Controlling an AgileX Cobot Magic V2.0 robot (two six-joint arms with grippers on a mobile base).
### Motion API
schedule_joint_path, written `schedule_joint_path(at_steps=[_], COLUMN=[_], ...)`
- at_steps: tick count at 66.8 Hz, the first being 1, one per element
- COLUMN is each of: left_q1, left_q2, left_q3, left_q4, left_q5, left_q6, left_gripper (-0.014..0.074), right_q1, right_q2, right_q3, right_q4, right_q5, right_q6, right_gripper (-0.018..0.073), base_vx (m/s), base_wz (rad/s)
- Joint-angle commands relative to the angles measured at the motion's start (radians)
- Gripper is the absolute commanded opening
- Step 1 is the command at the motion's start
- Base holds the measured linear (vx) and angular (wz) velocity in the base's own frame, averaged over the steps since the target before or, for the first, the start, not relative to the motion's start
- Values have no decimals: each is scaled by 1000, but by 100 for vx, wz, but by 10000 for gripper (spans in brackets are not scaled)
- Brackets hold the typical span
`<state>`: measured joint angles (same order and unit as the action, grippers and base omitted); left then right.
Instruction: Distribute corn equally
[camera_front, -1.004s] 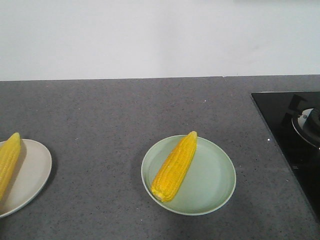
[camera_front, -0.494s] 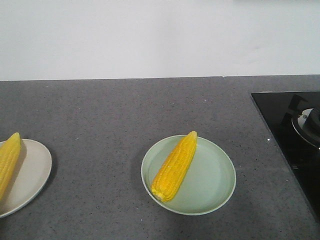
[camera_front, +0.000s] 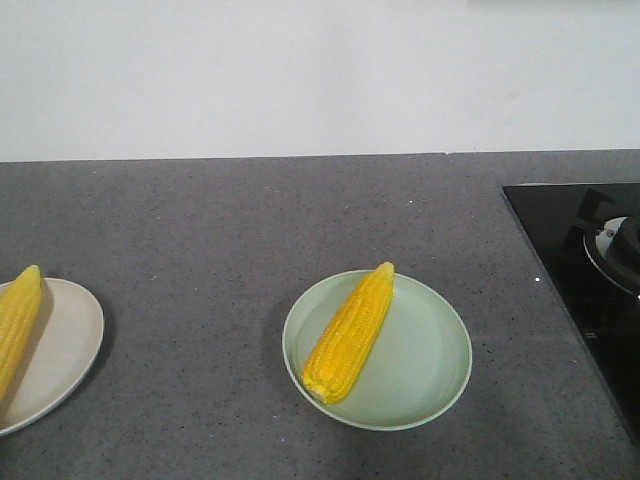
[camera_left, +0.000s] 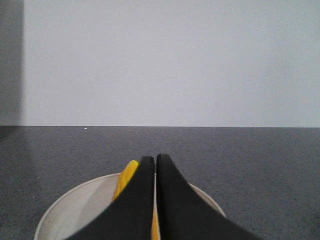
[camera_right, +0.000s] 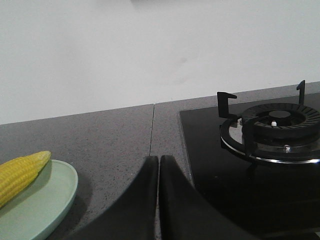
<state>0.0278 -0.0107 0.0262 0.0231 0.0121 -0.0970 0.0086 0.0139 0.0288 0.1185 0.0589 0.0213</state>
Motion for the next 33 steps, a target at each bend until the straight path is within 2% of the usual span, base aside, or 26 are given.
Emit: schedule_joint_path(at_steps=[1, 33], left_q1=[27, 27], left_q2=[-18, -17], left_q3=[15, 15], left_q4=[-9, -9], left_q5=[-80, -80], left_q6=[0, 0], left_gripper=[-6, -6], right_q1=[-4, -4], right_q2=[19, 19], right_q3=[7, 7], right_q4=[-3, -3], right_q5=[-68, -68], right_q6=[-5, -9], right_gripper=[-6, -6], base_vx=[0, 0], base_wz=[0, 0])
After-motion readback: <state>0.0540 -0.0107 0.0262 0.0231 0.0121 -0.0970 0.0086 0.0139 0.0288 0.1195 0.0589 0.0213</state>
